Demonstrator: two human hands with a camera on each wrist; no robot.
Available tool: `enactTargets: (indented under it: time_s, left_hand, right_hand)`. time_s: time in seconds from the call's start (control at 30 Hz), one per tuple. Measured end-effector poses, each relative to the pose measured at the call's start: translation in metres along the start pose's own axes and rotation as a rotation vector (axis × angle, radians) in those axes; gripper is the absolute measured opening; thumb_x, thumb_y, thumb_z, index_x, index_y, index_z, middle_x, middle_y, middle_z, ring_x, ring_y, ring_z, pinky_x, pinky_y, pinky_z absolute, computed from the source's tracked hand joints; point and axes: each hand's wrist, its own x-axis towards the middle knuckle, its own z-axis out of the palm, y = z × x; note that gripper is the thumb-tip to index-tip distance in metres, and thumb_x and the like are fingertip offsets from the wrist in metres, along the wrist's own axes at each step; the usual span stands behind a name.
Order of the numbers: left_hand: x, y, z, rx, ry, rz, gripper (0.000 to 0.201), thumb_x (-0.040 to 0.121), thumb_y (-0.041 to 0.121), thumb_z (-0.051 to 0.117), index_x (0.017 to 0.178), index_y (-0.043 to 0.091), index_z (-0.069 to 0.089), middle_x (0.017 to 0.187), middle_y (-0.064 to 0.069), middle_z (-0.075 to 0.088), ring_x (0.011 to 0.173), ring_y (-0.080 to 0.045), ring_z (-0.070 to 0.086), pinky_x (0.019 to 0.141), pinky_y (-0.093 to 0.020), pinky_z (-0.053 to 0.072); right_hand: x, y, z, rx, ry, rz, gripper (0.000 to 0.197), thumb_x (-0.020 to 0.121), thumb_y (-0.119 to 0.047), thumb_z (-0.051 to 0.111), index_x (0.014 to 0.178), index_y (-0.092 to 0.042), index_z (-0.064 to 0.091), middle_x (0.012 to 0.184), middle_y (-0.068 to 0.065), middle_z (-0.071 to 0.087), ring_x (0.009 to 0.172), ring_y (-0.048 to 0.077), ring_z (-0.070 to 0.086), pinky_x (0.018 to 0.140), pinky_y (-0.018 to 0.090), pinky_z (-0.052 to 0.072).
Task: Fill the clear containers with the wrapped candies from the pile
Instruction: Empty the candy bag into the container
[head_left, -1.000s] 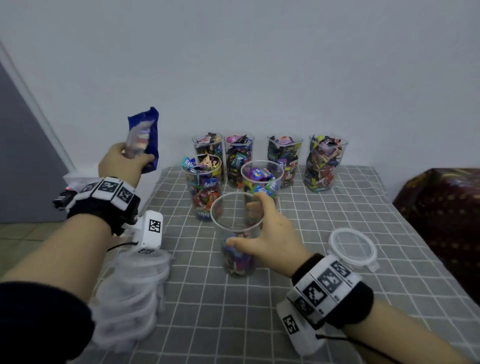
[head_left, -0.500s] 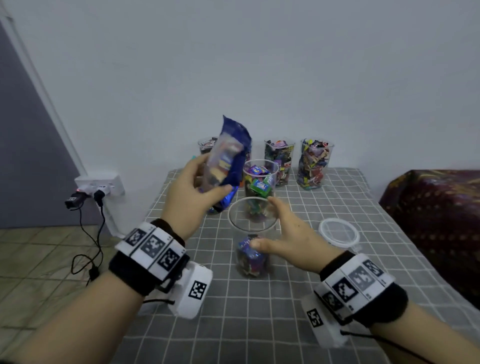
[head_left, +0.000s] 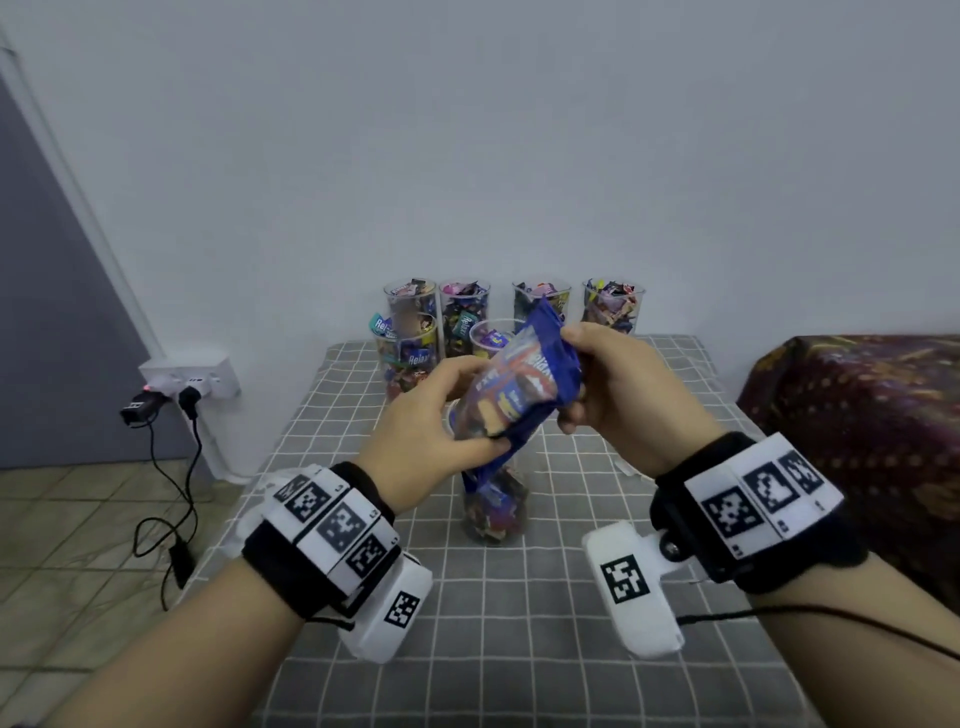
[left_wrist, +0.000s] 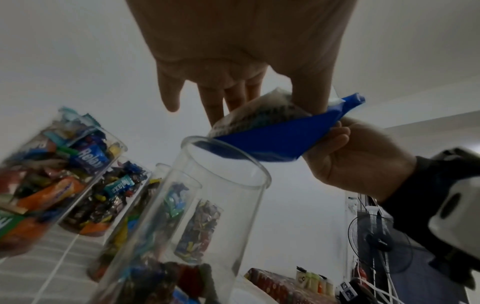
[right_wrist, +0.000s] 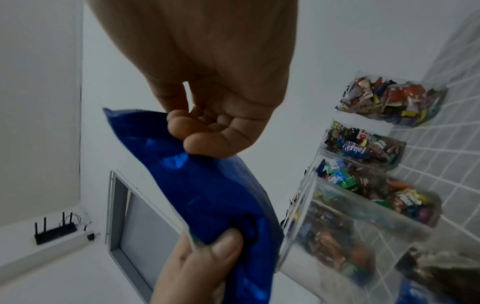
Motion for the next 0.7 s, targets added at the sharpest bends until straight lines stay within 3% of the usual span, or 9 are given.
enactTargets:
  time_s: [0.1,0.2,0.3,0.4,0.5,0.6,0.7]
  left_hand:
    - [-0.001,0.006,-0.005,0.064,-0.063,0.023,0.063,0.053,0.056,0.068,0.110,0.050,0.043,0.114,0.029,0.055,0.108,0.009,0.051,0.093,-0.023,0.043]
    - [-0.002,0.017,-0.009,-0.008,-0.056,0.036,0.064,0.056,0.061,0.064,0.114,0.042,0.046,0.117,0.020,0.056,0.109,0.004,0.052,0.094,-0.022,0.041]
    - [0.000,0.036,-0.009,-0.163,0.122,0.045,0.038,0.068,0.058,0.055,0.093,0.030,0.056,0.088,0.014,0.061,0.084,-0.005,0.058,0.078,-0.024,0.046]
    - [0.005,0.056,-0.004,-0.207,0.207,0.018,0.036,0.074,0.057,0.052,0.067,0.021,0.055,0.057,0.013,0.055,0.057,-0.004,0.050,0.060,-0.019,0.042]
    - [0.008,0.071,0.000,-0.289,0.196,-0.005,0.040,0.088,0.036,0.058,0.056,0.014,0.049,0.041,0.010,0.049,0.040,-0.001,0.045,0.047,-0.013,0.036]
    - [0.010,0.078,0.000,-0.354,0.096,-0.063,0.042,0.093,0.008,0.050,0.052,0.011,0.045,0.034,0.007,0.047,0.031,-0.001,0.044,0.038,-0.008,0.033]
    - [0.016,0.071,-0.006,-0.348,0.049,-0.122,0.042,0.092,0.005,0.049,0.051,0.015,0.046,0.042,0.009,0.048,0.038,-0.001,0.043,0.042,-0.013,0.034]
  right_hand:
    - [-0.007,-0.003,-0.001,0.063,-0.059,-0.022,0.030,0.096,-0.010,0.038,0.066,-0.010,0.043,0.046,0.000,0.038,0.037,0.013,0.037,0.039,0.023,0.038]
    - [-0.013,-0.006,0.002,0.078,-0.112,-0.052,0.028,0.093,-0.010,0.041,0.065,-0.008,0.043,0.047,0.001,0.038,0.038,0.014,0.037,0.039,0.023,0.038]
    - [-0.016,-0.007,0.007,0.036,-0.158,-0.089,0.025,0.088,-0.013,0.048,0.063,-0.010,0.047,0.048,0.001,0.040,0.039,0.015,0.037,0.040,0.024,0.037]
    - [-0.018,-0.008,0.015,-0.043,-0.190,-0.107,0.027,0.084,-0.018,0.048,0.058,-0.016,0.054,0.049,0.002,0.041,0.040,0.017,0.037,0.042,0.026,0.036]
    - [-0.021,-0.010,0.020,-0.103,-0.203,-0.121,0.026,0.086,-0.018,0.046,0.062,-0.015,0.055,0.050,0.002,0.043,0.041,0.018,0.038,0.042,0.025,0.036]
    - [-0.022,-0.011,0.024,-0.145,-0.197,-0.124,0.027,0.086,-0.015,0.045,0.062,-0.015,0.057,0.049,0.002,0.043,0.041,0.018,0.038,0.041,0.024,0.036]
    - [-0.022,-0.010,0.025,-0.155,-0.141,-0.117,0.037,0.095,-0.006,0.043,0.060,-0.015,0.052,0.048,0.002,0.044,0.039,0.018,0.039,0.041,0.024,0.038]
